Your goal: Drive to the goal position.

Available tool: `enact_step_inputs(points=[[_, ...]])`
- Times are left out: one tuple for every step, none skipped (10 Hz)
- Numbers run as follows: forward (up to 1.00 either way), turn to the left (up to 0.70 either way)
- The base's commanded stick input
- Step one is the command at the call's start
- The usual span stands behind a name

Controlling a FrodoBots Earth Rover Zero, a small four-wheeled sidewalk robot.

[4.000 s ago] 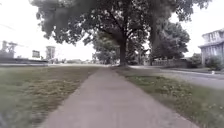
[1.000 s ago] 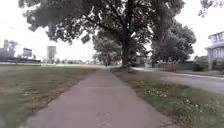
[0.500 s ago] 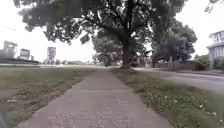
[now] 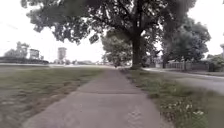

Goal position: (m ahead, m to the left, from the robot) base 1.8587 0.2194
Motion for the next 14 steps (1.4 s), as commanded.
enact_step_inputs(points=[[0.70,0.00],[0.70,0.00],[0.70,0.00],[0.70,0.00],[0.70,0.00],[0.70,0.00],[0.70,0.00],[0.70,0.00],[0.70,0.00],[0.70,0.00],[0.70,0.00],[0.70,0.00],[0.70,0.00],[0.70,0.00]])
